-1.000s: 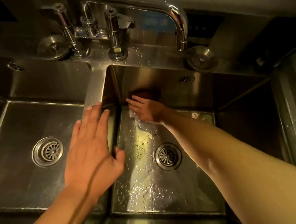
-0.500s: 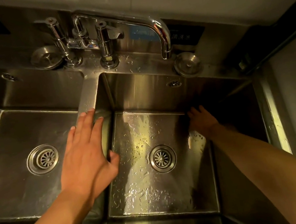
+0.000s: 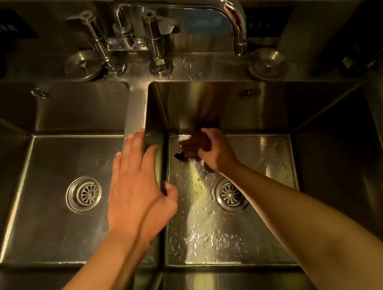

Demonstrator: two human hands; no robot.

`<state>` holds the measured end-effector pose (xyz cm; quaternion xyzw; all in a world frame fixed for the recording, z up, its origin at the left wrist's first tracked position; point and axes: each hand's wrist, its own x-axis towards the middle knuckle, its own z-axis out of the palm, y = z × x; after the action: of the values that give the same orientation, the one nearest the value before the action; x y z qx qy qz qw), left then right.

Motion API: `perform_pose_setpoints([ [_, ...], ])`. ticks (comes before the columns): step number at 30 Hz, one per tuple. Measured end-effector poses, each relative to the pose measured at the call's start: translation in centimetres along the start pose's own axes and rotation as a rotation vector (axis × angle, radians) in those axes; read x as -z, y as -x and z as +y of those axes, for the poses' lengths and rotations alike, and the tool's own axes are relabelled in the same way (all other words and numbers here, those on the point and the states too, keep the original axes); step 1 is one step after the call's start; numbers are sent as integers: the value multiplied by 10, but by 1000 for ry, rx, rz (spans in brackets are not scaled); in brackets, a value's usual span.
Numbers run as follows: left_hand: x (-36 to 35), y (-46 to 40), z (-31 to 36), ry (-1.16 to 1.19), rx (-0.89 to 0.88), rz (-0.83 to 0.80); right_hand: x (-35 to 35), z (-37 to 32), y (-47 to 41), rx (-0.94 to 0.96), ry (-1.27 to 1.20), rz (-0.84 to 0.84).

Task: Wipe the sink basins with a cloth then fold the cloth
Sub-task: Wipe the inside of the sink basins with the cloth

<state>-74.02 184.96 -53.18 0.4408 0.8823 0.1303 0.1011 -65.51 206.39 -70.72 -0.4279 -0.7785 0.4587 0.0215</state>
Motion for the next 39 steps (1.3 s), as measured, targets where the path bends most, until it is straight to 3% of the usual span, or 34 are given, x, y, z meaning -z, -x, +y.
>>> perform_pose_setpoints([
  [2, -1, 1, -1, 10, 3, 9, -17, 7, 0, -12, 312, -105],
  [4, -3, 1, -2, 11, -1, 17, -30, 9, 0, 12, 508, -108],
  [13, -6, 0, -3, 28, -4, 51, -55, 7, 1, 101, 677, -147],
  [19, -5, -2, -2, 25, 2, 37, -86, 25, 93, 421, 644, -413],
  [22, -6, -1, -3, 22, -6, 50, -102, 58, 153, 693, 834, -585],
  [26, -6, -2, -4, 24, -9, 45, -86, 96, 171, 874, 948, -833],
  [28, -7, -2, -4, 21, -12, 41, -75, 99, 151, 910, 940, -778],
  [31, -6, -1, -3, 25, -9, 35, -55, 79, 98, 911, 970, -567],
  [34, -6, -1, -4, 19, -2, 25, -14, 48, 36, 638, 652, -366],
  [39, -6, 0, -3, 15, -2, 34, 48, 67, -3, 249, 763, -109],
])
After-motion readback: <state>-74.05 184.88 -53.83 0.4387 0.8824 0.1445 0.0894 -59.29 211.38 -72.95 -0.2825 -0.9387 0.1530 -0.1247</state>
